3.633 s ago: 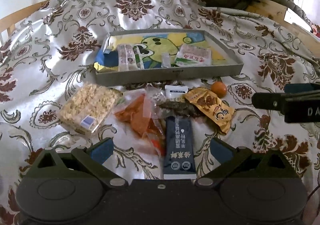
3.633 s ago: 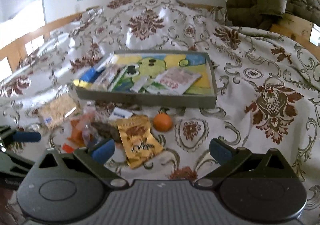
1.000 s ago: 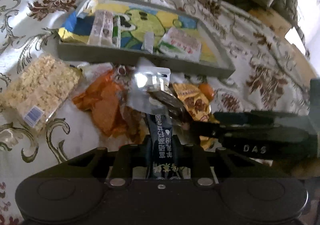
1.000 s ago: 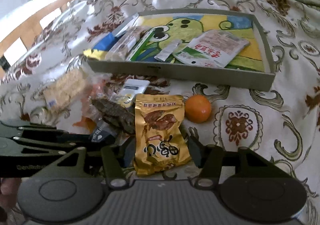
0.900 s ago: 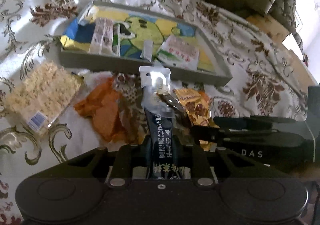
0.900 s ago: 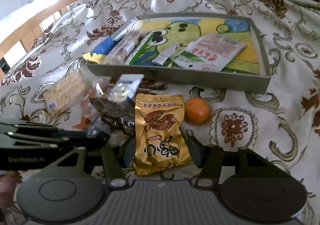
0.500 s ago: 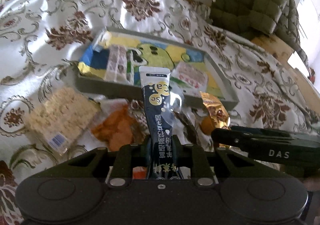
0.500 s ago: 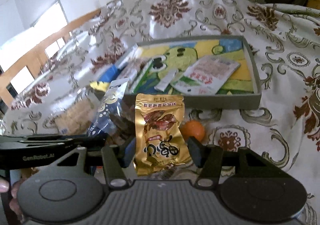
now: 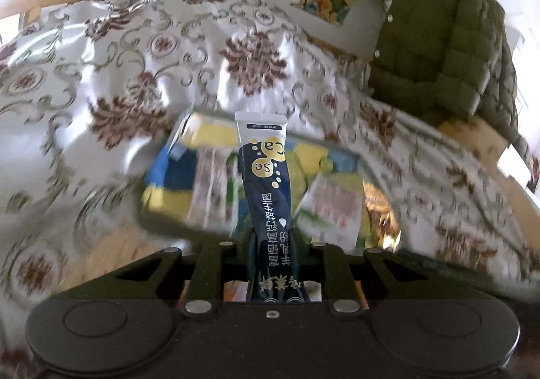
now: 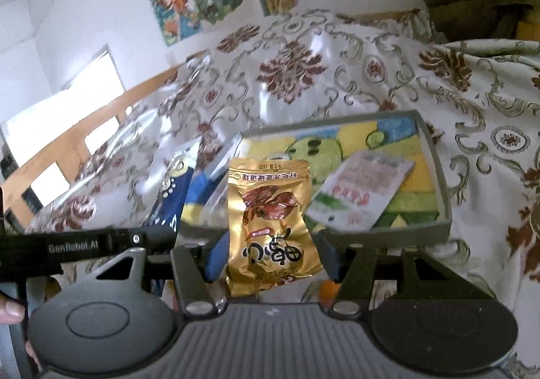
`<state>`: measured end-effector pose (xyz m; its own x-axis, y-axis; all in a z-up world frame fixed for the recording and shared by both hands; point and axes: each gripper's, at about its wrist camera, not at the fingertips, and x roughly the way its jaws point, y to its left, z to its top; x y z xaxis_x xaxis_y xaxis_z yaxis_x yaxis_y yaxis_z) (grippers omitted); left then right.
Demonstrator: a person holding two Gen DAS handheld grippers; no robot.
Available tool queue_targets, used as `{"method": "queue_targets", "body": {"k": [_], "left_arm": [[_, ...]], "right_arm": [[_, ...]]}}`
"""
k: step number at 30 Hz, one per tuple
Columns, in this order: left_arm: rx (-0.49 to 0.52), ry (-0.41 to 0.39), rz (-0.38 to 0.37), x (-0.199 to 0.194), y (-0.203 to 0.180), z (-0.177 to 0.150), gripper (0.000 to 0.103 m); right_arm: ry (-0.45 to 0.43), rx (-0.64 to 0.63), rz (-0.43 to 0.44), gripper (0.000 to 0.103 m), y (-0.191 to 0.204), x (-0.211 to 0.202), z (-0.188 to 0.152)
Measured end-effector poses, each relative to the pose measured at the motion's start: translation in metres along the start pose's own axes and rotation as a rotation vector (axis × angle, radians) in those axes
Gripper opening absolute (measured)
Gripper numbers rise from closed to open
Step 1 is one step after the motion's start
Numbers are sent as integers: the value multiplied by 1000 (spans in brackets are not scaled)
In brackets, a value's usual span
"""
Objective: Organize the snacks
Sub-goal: 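Carry the black stick packet and gold pouch into the tray and release both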
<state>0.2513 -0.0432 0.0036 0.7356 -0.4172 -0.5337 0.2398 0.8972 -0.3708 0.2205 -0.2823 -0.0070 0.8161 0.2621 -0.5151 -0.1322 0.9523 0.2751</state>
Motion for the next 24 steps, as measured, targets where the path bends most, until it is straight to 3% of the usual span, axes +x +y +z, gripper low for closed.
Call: {"method": "queue_targets", "body": {"k": [6,11,14,24], "left_arm": [[9,-60,-10,42,-10,28,21],[-74,-29,3,84,-3,41,21],[-38,-36,23,102,-9,47,22],[-20,28,61,143,-15,44,22]], "right_arm": [[-74,54,-7,61,-11,21,25],[-99,109,-41,61,-27,47,41],[-107,125,-50,61,-36,59,46],[-51,206,-98,61,-70,90,40]]}}
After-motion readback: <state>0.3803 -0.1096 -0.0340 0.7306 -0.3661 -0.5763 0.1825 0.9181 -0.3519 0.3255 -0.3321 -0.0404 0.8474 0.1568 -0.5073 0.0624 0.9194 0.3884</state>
